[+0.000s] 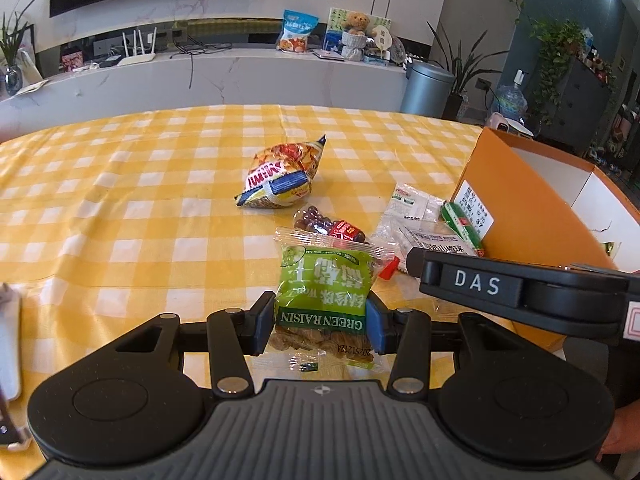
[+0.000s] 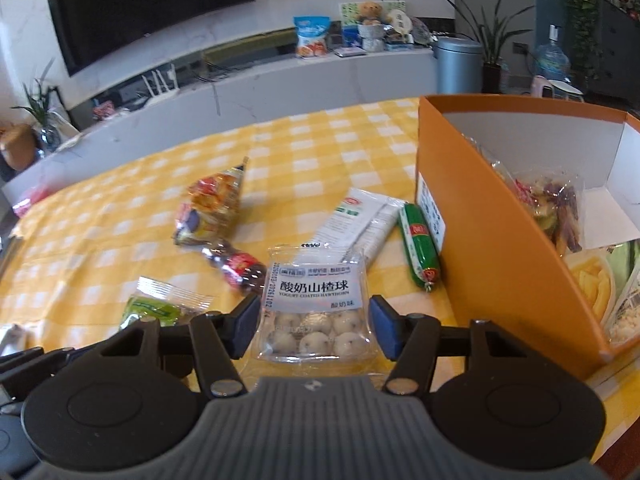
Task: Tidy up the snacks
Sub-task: 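Lift both held packs and carry them over the orange box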
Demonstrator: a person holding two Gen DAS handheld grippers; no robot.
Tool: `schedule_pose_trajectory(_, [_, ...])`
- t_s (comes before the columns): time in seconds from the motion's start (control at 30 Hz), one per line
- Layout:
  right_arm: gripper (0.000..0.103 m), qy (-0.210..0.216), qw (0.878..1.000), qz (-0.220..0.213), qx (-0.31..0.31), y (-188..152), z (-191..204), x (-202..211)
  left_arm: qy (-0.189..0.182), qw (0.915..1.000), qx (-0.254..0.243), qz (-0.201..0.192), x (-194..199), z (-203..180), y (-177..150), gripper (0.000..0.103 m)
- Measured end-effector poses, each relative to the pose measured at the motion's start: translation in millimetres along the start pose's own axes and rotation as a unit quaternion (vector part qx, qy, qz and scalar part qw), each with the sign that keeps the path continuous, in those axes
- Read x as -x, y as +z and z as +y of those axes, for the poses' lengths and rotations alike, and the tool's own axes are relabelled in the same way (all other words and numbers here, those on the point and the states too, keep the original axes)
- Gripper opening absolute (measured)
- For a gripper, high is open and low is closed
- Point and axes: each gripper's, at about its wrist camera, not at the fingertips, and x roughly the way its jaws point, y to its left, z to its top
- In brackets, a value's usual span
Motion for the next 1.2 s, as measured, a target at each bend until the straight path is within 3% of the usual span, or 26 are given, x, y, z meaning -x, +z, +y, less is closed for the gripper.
schedule_pose_trajectory(0.33, [0.058,0.054,0.997,-0.055,-0.006,3,-11,56,0.004,0.9996,-0.004,-0.029,37,-21,8,0.052])
schedule_pose_trajectory(0.57, [0.058,0.068,0.992,-0.099,-0.022,8,-36,96,-0.018,0.9975,-0.036,-0.057,57,-54,24,0.052])
schedule_pose_trajectory(0.97, [0.058,-0.003,0.981,-0.167,-0.097,25,-132,137,-0.082,0.9879,-0.118,-0.058,45,-140,54,0.052])
schedule_pose_trajectory(1.2, [0.058,-0.036,0.975,-0.169,-0.138,37,-199,139,-0.148,0.9795,-0.135,-0.022,13,-189,77,0.052])
